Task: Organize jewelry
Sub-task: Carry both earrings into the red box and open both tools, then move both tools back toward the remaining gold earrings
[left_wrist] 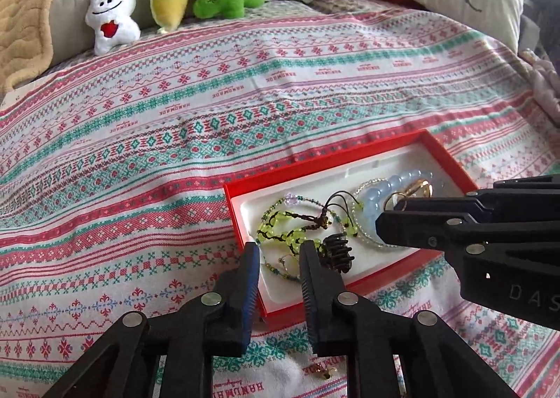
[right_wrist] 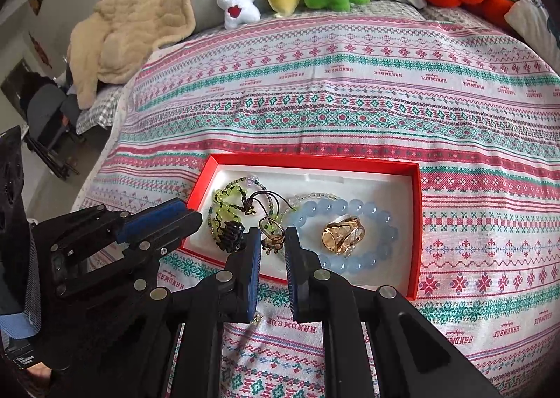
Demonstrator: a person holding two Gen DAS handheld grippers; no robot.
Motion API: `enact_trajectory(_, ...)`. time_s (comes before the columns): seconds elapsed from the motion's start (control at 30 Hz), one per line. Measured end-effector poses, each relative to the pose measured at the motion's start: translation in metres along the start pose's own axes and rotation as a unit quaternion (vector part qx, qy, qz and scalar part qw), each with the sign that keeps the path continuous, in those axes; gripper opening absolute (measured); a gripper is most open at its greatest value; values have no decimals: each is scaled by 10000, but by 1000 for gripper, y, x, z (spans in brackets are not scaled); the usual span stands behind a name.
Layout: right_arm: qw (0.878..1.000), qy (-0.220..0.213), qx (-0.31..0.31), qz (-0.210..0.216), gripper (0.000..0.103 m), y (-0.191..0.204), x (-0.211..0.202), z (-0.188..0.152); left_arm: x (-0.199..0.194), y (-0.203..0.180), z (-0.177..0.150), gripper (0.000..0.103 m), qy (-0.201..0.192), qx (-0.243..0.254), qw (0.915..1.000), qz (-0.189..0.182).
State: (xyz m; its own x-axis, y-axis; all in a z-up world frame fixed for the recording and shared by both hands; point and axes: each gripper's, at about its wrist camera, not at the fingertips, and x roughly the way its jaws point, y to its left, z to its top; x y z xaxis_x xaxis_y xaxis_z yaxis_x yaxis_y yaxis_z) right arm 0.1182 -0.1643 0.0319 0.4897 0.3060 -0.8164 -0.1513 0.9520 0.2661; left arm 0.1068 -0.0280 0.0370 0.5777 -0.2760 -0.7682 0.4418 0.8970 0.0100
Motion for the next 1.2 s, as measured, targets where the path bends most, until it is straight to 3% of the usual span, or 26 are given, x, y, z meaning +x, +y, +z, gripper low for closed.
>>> enact_trajectory(0.17,9999,50,35,92,16,0,1,0,-3,3,-3,33,35,24,10000,36)
enact_trajectory(0.23,9999,60,55,107,24,1,0,1,-4,4,-5,38,50,10,10000,24)
enact_trajectory(0.3,9998,21,95,169,44,0,-3,1,-6,4,-7,43,60,11,10000,32)
enact_trajectory(0.33,9998,-17,106,190,46,0,-6,1,-6,5,-7,45,71,16,10000,45)
enact_trajectory(0.63,9998,-101,115,145,48,-1,-26,-6,-11,8,-19,65,246,-93,9994,222)
enact_trajectory(0.87,9999,-8,121,-28,58,-2,-37,-20,-11,9,-29,81,500,-217,9977,403)
enact_trajectory(1.2,9989,284,-10,-379,69,1,-40,-46,1,11,-53,88,1116,-395,9911,609)
